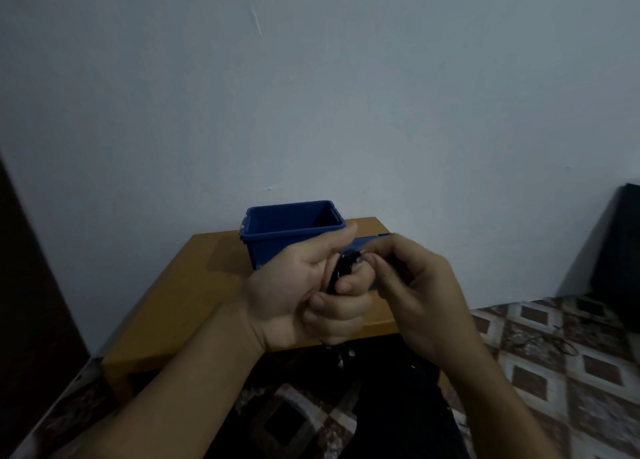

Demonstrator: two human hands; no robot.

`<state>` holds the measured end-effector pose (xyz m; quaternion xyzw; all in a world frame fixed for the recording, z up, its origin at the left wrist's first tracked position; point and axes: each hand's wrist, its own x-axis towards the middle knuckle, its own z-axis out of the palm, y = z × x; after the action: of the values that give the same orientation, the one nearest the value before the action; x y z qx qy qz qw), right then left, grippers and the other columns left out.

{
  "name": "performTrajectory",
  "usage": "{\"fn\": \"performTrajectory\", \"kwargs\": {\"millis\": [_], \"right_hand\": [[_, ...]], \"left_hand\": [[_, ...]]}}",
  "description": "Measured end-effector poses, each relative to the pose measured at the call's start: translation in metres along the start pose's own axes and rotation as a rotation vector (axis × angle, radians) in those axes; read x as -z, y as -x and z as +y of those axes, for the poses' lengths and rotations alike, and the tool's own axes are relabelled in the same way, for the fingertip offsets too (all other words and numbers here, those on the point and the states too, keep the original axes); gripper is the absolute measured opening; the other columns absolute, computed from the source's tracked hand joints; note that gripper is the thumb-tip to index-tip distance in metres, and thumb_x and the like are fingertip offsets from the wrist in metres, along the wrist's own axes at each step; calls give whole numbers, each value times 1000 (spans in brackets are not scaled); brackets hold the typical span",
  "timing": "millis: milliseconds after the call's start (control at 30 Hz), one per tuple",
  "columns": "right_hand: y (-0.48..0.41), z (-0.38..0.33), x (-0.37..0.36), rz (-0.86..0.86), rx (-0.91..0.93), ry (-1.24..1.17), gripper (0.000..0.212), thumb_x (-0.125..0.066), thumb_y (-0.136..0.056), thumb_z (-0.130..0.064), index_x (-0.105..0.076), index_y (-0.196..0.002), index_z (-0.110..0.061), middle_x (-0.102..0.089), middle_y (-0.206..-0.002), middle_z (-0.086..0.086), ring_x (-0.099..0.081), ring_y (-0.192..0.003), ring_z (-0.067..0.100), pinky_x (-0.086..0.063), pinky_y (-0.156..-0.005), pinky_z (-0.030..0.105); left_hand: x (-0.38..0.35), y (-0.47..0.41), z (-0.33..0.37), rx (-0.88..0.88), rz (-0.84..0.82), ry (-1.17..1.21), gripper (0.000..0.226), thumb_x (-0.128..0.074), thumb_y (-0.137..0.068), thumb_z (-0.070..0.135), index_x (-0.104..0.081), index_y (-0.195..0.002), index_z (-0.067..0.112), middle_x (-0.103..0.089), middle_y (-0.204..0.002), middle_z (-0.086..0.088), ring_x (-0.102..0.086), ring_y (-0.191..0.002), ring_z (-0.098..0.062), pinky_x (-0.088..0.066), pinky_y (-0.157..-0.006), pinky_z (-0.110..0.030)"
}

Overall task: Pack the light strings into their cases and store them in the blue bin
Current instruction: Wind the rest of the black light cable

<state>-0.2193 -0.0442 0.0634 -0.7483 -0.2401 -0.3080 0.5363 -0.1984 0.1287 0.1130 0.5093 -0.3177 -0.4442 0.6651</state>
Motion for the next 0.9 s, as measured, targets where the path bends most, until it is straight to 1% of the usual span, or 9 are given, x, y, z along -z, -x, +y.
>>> {"fn": "performTrajectory", "kwargs": {"millis": [33, 133, 200, 267, 400, 533, 633, 767, 900], "right_hand": [[1, 2, -3, -8, -21, -17, 12, -57, -99, -23, -69, -96, -24, -69, -83, -6, -64, -75, 13, -52, -68, 40], [2, 4, -8, -41, -76, -43, 19, -52, -102, -27, -69, -107, -33, -72, -90, 1, -68, -85, 25, -55, -75, 53], [3, 2, -9, -88, -121, -62, 22, -48, -105, -29, -68, -114, -33, -72, -92, 5, -68, -85, 29, -55, -76, 55], [4, -1, -8, -120, -165, -75, 22, -47, -105, -24, -67, -115, -29, -71, -90, 6, -66, -81, 31, -56, -72, 50], [6, -2, -8, -193, -201, -19, 25, -47, -104, -12, -65, -91, -24, -67, -81, 5, -63, -70, 22, -50, -62, 24], [6, -2, -9, -359, -268, 52, 26, -48, -104, -8, -69, -93, -20, -75, -89, -1, -70, -72, 13, -53, -67, 21], [6, -4, -11, -361, -298, 14, 21, -47, -106, -12, -64, -106, -24, -76, -94, -1, -73, -76, 16, -56, -72, 26], [5, -7, -8, -394, -324, 32, 21, -49, -104, -14, -69, -99, -18, -77, -94, -2, -74, -79, 15, -61, -79, 36], [6, -6, -7, -422, -328, 101, 22, -50, -105, -17, -71, -102, -19, -76, -94, -6, -72, -81, 9, -59, -79, 29]], "left_hand": [[0, 0, -1, -37, -17, 39, 52, -28, -102, 53, -42, -73, 12, -26, -51, 2, -20, -43, -12, -11, -47, -31], [-1, -2, -1, -145, -28, 134, 38, -32, -100, 39, -49, -86, 8, -42, -57, -2, -36, -47, -14, -22, -51, -31], [-2, -3, 0, -218, -14, 189, 31, -32, -97, 29, -52, -92, 5, -49, -64, -6, -47, -53, -17, -30, -53, -31], [-3, -3, 1, -279, 28, 226, 29, -33, -96, 22, -55, -95, 3, -54, -70, -9, -52, -58, -19, -41, -56, -31], [0, 0, 2, -350, 63, 271, 34, -37, -100, 16, -67, -105, 0, -69, -89, -14, -68, -78, -25, -55, -72, -35], [-2, -2, 3, -426, 123, 270, 40, -35, -103, 19, -70, -108, 0, -73, -98, -16, -73, -89, -28, -59, -80, -36], [-6, -3, 4, -465, 190, 224, 40, -37, -102, 25, -69, -104, 1, -73, -97, -16, -73, -88, -28, -59, -77, -36], [-6, -2, 8, -444, 191, 216, 50, -40, -96, 39, -58, -116, -2, -70, -106, -21, -70, -94, -35, -56, -83, -43], [-6, -2, 8, -460, 277, 206, 50, -31, -100, 35, -58, -119, -2, -70, -110, -22, -70, -96, -34, -55, -86, -44]]}}
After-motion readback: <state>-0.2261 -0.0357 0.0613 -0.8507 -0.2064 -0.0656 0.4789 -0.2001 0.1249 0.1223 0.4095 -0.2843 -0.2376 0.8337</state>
